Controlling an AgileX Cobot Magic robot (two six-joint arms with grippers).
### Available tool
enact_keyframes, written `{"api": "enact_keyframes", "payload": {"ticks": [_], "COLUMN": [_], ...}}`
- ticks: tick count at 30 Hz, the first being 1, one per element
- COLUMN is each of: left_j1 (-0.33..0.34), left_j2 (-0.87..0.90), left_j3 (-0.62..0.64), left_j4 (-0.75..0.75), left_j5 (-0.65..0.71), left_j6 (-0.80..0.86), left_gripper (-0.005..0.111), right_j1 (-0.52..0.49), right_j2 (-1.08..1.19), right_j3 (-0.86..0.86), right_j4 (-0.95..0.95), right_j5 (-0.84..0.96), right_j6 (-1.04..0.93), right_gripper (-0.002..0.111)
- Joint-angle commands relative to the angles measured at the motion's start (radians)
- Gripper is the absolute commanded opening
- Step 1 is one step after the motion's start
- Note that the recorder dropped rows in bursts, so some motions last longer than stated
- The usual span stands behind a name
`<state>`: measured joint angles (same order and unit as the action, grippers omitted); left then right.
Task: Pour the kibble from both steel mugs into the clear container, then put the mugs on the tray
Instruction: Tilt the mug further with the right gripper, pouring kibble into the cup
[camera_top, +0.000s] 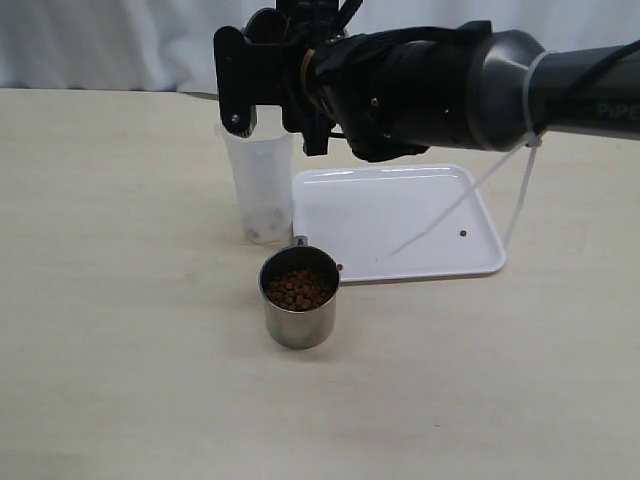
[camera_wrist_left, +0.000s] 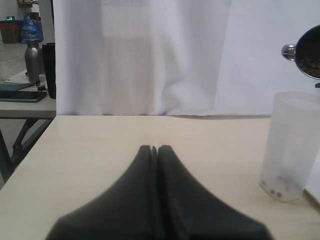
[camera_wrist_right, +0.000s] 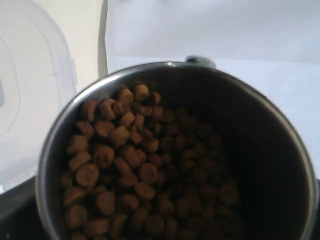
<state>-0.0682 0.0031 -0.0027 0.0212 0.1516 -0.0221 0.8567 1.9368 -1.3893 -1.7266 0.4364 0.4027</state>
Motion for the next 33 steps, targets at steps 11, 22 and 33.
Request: {"api": "enact_keyframes", "payload": {"ticks": [11,22,33], "left_j1": [0.002,0.002,0.002], "left_j2": [-0.003,-0.003,-0.003], "left_j3": [0.003,0.003,0.003], "left_j4": [-0.005,-0.005,-0.005], "left_j5": [-0.008,-0.008,-0.008], "left_j6": [-0.002,-0.002,-0.002], "left_gripper": [0.000,0.000,0.000], "right_j1": [-0.006,-0.006,-0.007], "right_j2": [-0.008,-0.008,0.020], "right_j3": [-0.001,-0.001,-0.005], "right_j4": [-0.018,-0.018,-0.018], "right_j5": [0.013,0.013,0.013], "right_j6": [-0.140,-0.156,-0.188], "right_gripper": [0.005,0.005,0.005]}}
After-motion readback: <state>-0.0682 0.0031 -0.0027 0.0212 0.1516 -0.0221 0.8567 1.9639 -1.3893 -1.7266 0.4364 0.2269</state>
